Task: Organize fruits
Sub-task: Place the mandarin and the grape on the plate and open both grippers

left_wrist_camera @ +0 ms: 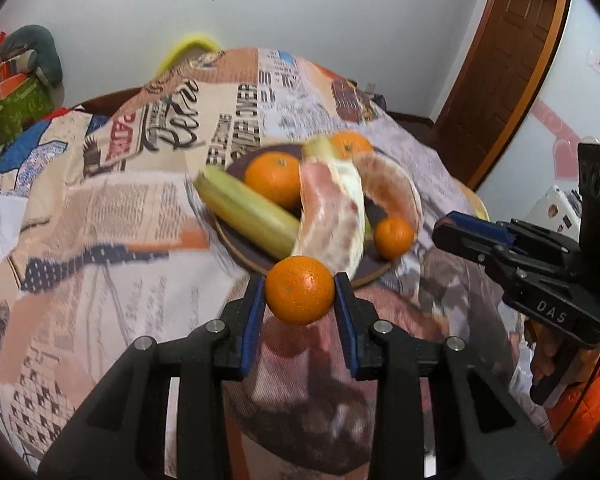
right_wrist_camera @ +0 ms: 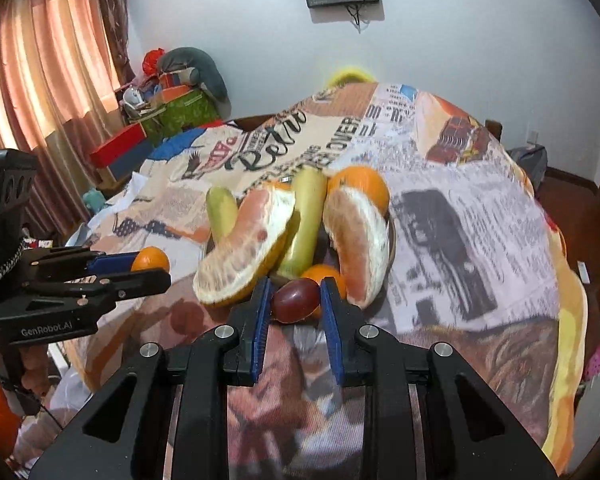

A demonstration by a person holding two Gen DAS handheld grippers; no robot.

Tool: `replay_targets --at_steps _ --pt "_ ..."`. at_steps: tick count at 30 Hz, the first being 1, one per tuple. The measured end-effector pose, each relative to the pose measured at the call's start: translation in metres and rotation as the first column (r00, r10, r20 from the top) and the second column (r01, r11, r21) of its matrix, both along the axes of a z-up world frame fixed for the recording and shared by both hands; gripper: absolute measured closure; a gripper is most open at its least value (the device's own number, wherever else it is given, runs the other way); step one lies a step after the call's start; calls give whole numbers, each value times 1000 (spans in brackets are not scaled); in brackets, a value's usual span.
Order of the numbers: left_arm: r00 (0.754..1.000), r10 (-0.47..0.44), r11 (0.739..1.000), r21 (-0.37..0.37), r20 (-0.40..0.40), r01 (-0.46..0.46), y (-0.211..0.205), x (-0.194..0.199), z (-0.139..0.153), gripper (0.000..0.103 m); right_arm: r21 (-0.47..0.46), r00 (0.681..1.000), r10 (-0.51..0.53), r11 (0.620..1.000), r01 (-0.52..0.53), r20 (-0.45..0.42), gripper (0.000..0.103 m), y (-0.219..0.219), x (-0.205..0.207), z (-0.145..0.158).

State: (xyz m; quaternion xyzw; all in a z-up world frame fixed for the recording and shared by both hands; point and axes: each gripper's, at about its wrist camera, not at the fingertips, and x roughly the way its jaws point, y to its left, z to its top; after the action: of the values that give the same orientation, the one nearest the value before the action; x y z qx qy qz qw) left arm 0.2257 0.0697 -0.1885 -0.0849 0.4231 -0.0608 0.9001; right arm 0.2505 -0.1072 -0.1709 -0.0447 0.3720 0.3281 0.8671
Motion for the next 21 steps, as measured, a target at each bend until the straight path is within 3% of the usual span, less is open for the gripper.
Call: replay_targets --at_steps 21 --pt "999 -3 1000 11 43 2 9 70 -2 69 8 999 14 1000 -15 38 80 19 46 -2"
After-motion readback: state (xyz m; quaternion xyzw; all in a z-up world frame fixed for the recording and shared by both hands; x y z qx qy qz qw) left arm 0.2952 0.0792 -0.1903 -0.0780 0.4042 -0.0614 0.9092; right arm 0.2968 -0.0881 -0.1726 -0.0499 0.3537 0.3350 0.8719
